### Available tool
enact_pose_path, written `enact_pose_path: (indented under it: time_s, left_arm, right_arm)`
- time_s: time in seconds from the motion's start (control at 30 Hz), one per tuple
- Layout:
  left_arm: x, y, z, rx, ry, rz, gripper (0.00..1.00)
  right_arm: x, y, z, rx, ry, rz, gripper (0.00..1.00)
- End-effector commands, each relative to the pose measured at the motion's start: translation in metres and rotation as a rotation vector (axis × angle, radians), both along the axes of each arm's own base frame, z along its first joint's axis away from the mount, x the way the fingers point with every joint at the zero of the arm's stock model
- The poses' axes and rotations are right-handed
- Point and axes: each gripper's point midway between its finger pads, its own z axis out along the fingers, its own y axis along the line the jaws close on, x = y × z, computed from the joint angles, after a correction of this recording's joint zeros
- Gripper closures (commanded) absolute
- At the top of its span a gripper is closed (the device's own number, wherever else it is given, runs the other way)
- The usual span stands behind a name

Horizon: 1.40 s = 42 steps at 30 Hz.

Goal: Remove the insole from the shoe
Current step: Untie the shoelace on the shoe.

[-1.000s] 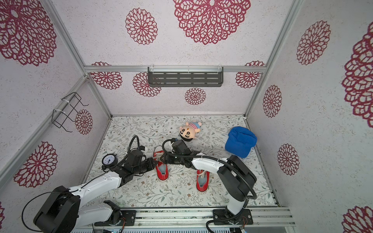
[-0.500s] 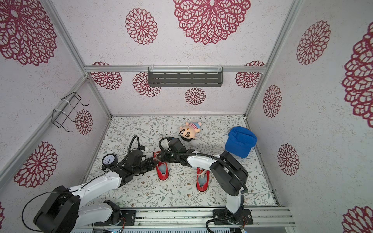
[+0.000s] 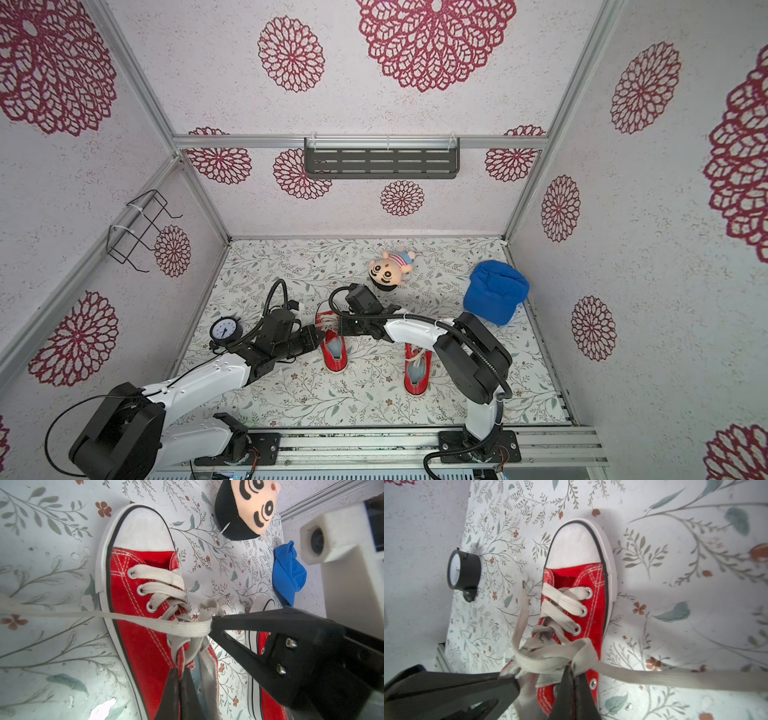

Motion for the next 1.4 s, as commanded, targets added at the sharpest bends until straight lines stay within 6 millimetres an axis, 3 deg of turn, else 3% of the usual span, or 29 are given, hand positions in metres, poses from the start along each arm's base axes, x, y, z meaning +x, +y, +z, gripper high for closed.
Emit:
enact_pose_path:
  time_s: [0.0, 0.2, 0.37, 0.53, 0.6, 0.63, 0.77, 0.87, 0.93, 1.0, 1.17, 1.23, 1.37]
  left_arm:
    - [0.008, -0.003, 0.019, -0.005, -0.066, 0.004, 1.0]
    - [0.006, 0.009, 0.008, 0.04, -0.036, 0.053, 1.0]
    - [0.004, 0.011, 0.004, 0.038, -0.031, 0.061, 1.0]
    - [0.003, 0.015, -0.001, 0.054, -0.018, 0.078, 1.0]
    - [0.003, 0.017, -0.002, 0.059, -0.018, 0.083, 1.0]
    - [0.003, 0.016, 0.0, 0.054, -0.022, 0.077, 1.0]
    - [0.003, 0.003, 0.008, 0.007, -0.046, 0.026, 1.0]
    - [0.003, -0.003, 0.014, -0.024, -0.063, 0.003, 1.0]
    - [0.004, -0.004, 0.016, -0.03, -0.07, 0.001, 1.0]
    - [0.005, -0.004, 0.017, -0.032, -0.073, 0.001, 1.0]
    - [0.005, -0.006, 0.018, -0.042, -0.076, 0.0, 1.0]
    - [0.005, -0.006, 0.017, -0.042, -0.073, 0.001, 1.0]
    - [0.004, -0.006, 0.017, -0.044, -0.071, -0.001, 1.0]
  right_arm:
    - [0.012, -0.032, 0.018, -0.111, -0.089, -0.045, 1.0]
    - [0.021, -0.088, 0.01, -0.297, -0.125, -0.126, 1.0]
    - [0.021, -0.14, -0.014, -0.549, -0.115, -0.168, 1.0]
    - [0.02, -0.156, -0.022, -0.644, -0.109, -0.171, 1.0]
    - [0.02, -0.152, -0.021, -0.624, -0.103, -0.157, 1.0]
    - [0.02, -0.147, -0.02, -0.597, -0.103, -0.141, 0.95]
    - [0.022, -0.11, 0.01, -0.354, -0.192, -0.003, 0.67]
    - [0.025, -0.101, 0.037, -0.261, -0.273, 0.075, 0.48]
    - [0.025, -0.094, 0.044, -0.251, -0.297, 0.138, 0.39]
    - [0.022, -0.078, 0.044, -0.204, -0.265, 0.188, 0.36]
    - [0.001, -0.017, 0.04, -0.002, -0.181, 0.261, 0.32]
    - [0.004, -0.007, 0.033, 0.038, -0.126, 0.209, 0.32]
    - [0.016, -0.009, 0.018, -0.013, -0.089, 0.134, 0.33]
